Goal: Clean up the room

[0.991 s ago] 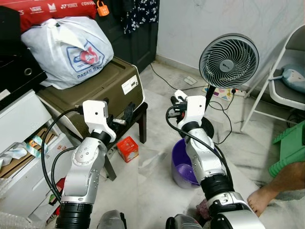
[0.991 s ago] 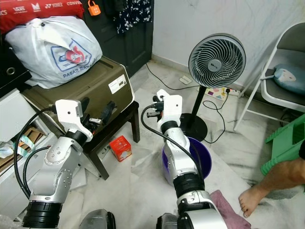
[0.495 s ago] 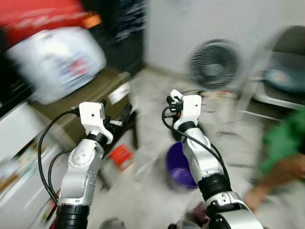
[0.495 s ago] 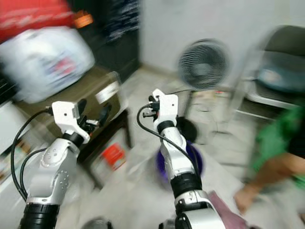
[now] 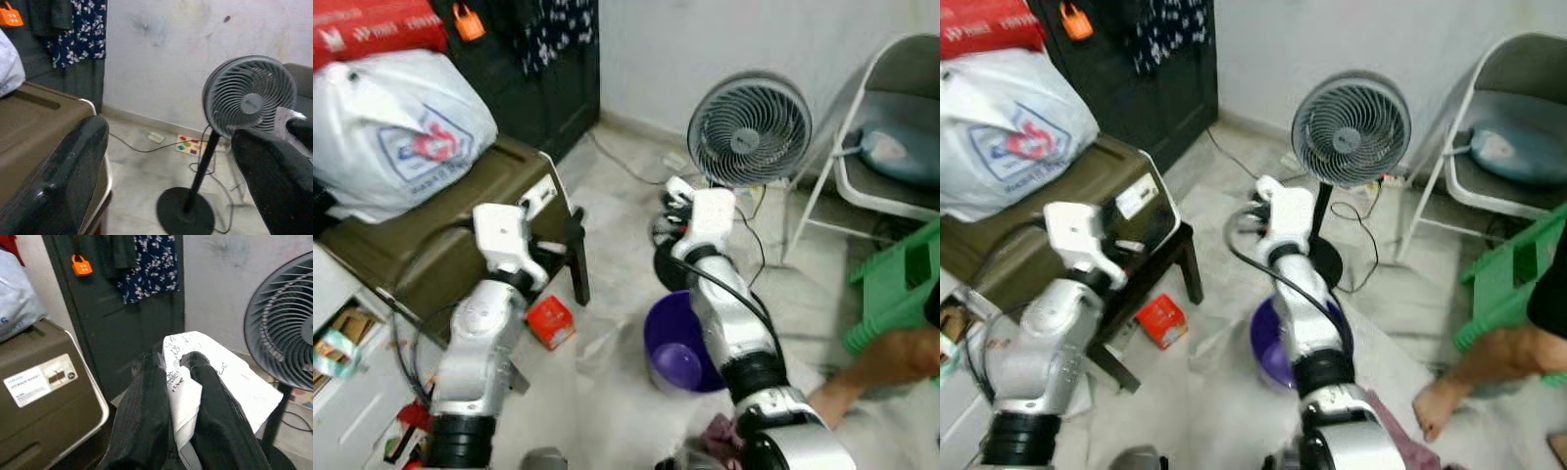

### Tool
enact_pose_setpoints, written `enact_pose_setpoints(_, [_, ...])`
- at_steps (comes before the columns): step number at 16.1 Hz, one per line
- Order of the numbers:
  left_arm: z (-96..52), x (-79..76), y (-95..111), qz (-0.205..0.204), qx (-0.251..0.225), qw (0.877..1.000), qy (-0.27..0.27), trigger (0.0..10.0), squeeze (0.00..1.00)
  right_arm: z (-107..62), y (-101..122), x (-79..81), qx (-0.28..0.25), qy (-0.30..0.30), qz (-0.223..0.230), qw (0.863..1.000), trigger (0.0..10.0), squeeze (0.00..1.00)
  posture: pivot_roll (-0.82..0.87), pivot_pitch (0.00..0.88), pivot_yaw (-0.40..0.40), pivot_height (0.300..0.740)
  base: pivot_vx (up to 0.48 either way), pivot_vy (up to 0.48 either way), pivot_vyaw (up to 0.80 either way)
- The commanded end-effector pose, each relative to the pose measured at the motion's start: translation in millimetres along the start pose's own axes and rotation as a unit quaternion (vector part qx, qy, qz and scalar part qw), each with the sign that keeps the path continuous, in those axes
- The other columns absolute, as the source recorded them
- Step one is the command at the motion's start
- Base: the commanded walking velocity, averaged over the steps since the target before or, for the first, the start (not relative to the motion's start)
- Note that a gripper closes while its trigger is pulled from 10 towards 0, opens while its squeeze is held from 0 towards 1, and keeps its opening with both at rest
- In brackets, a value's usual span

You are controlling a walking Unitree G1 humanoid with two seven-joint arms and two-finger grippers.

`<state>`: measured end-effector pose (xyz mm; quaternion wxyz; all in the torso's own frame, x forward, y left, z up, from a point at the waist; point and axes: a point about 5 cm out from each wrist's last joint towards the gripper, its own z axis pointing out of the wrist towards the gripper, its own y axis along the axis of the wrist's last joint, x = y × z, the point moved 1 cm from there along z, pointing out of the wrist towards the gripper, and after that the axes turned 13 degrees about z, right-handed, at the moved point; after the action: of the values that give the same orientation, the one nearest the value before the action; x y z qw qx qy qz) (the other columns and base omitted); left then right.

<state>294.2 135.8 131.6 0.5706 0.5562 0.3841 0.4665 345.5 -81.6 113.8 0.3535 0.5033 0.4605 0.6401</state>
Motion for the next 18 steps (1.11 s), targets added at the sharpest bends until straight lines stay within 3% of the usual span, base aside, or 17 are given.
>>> enact_pose_setpoints(1, [1.2, -6.5, 2.5, -0.005, -0.01, 1.0, -0.017, 10.0, 0.0, -1.3, 1.4, -6.4, -0.002, -0.009, -0.001, 1.0, 10.0, 0.0, 0.03, 0.0, 0.0, 0.74, 0.274, 0.0, 0.0])
enact_pose_setpoints(10, [1.1, -6.8, 1.5, 0.0, -0.007, 1.0, -0.017, 10.0, 0.0, -0.5, 2.2, -6.4, -0.005, -0.01, 0.001, 1.0, 10.0, 0.0, 0.03, 0.0, 0.002, 0.74, 0.448, 0.0, 0.0])
enact_pose_setpoints(18, [1.3, -3.6, -1.5, 0.005, 0.004, 1.0, 0.001, 10.0, 0.0, 0.2, 3.0, -5.3, -0.008, -0.006, 0.004, 1.0, 10.0, 0.0, 0.04, 0.0, 0.0, 0.74, 0.0, 0.0, 0.0])
